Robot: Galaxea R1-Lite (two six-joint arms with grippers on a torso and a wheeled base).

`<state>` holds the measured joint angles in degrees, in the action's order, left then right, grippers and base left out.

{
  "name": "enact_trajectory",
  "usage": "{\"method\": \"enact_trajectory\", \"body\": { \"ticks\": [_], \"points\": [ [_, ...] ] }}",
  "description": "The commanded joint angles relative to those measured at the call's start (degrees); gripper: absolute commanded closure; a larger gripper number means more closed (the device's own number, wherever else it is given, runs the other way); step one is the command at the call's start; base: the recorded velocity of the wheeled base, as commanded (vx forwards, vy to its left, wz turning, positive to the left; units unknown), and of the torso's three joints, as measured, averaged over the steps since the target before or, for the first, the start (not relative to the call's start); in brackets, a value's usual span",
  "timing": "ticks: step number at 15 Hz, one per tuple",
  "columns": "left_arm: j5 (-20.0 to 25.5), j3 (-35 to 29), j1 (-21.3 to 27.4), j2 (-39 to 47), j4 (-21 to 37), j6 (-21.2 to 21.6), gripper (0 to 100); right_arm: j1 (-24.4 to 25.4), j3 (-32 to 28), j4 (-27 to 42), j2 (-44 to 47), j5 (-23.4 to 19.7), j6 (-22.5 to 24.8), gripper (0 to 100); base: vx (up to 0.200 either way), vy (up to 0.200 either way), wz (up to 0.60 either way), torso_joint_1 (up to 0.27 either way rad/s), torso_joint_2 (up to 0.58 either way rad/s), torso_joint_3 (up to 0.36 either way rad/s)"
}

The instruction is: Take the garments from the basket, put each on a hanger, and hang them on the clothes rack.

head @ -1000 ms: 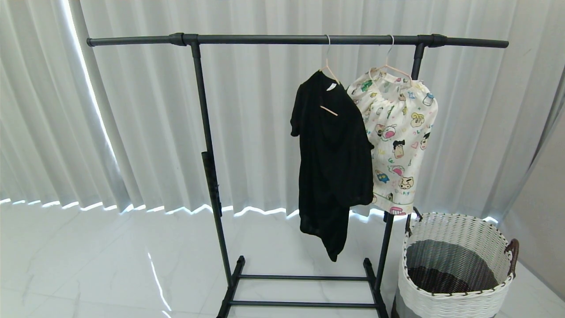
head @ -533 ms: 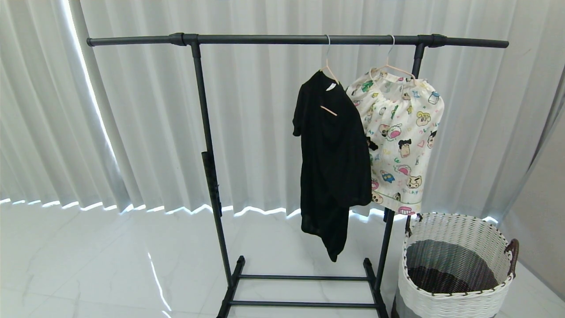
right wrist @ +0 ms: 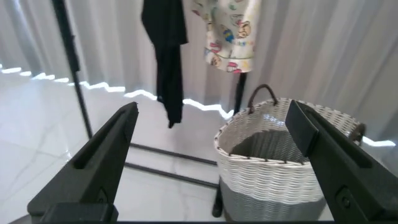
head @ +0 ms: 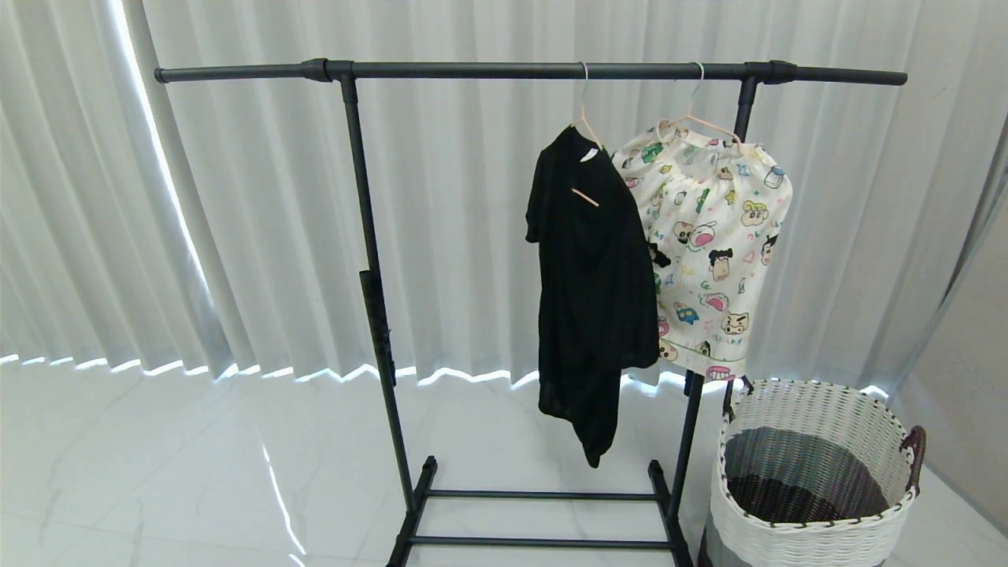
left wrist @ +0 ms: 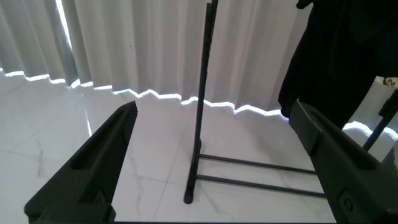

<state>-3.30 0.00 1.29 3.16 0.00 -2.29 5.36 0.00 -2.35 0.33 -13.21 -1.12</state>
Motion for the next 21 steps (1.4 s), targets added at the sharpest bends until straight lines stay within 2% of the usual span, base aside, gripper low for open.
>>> {"method": "enact_trajectory", "body": {
  "ticks": [1,2,3,4,9,21],
  "points": [
    [-0.1,0.0,-1.5,-3.2,0.0,-0.2,0,-4.1,0.0,0.7,-0.3,3.4,0.9,0,0.000,0.000,0.00,0.000,0.00,0.000],
    [0.0,0.0,-1.5,-3.1,0.1,-0.1,0,-3.4,-0.1,0.9,-0.3,11.0,1.9,0,0.000,0.000,0.00,0.000,0.00,0.000],
    [0.0,0.0,-1.4,-3.1,0.1,0.0,0,-2.7,0.0,1.6,-0.3,13.7,1.5,0,0.000,0.000,0.00,0.000,0.00,0.000],
    [-0.1,0.0,-1.4,-3.1,0.1,-0.1,0,-2.5,0.0,1.8,-0.3,13.7,0.0,0,0.000,0.000,0.00,0.000,0.00,0.000],
    [-0.1,0.0,-1.4,-3.1,0.1,-0.1,0,-2.4,0.0,2.6,-0.3,14.4,-1.1,0,0.000,0.000,0.00,0.000,0.00,0.000],
    [-0.1,0.0,-1.4,-3.2,0.0,-0.1,0,-2.5,0.0,2.6,-0.3,14.4,-1.1,0,0.000,0.000,0.00,0.000,0.00,0.000]
  ]
}}
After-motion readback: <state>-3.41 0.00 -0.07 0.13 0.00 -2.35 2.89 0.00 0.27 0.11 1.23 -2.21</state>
